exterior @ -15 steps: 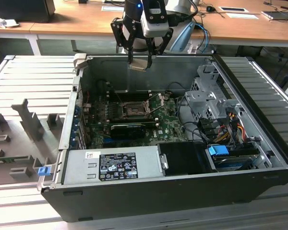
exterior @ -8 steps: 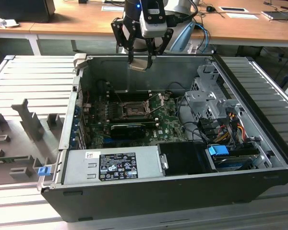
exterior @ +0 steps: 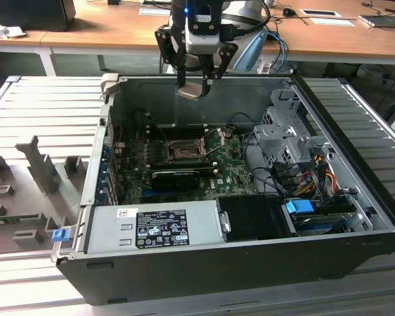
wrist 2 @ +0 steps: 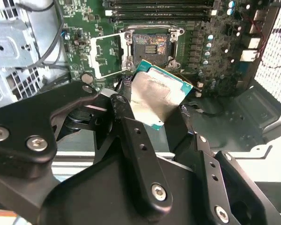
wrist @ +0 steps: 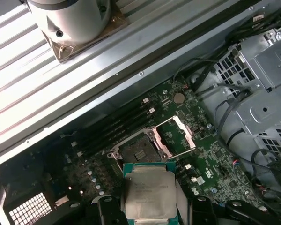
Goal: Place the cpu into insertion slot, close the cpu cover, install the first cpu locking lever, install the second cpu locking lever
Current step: 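Place the cpu into insertion slot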
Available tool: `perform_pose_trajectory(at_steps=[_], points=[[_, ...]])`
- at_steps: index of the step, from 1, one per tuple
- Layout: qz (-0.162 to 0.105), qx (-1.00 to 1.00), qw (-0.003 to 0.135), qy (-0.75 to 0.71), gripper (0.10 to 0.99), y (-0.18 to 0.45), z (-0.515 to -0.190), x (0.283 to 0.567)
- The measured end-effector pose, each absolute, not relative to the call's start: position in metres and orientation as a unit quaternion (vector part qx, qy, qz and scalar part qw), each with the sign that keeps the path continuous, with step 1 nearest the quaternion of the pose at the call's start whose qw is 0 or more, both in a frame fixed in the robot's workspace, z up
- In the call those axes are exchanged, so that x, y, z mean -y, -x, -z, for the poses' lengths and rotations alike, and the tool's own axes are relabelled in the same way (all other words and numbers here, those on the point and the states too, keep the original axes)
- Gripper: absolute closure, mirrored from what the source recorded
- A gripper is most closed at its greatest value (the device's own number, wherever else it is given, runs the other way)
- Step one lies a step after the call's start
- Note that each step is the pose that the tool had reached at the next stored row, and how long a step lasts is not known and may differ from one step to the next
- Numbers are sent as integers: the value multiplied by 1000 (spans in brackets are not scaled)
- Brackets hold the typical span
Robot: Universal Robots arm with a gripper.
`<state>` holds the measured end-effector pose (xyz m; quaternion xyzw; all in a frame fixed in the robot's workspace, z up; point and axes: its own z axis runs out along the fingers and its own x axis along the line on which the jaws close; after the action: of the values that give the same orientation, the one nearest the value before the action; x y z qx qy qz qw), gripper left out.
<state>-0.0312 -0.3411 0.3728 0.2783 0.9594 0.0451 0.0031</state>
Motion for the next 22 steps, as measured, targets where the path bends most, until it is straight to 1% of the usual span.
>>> perform_pose_trajectory(at_steps=[11, 18, 22], points=[[-44, -922, 8, -384, 557, 31, -361, 341], [-42, -914, 4, -403, 557, 31, -347, 341], [-41, -896, 4, -443, 557, 31, -340, 341]])
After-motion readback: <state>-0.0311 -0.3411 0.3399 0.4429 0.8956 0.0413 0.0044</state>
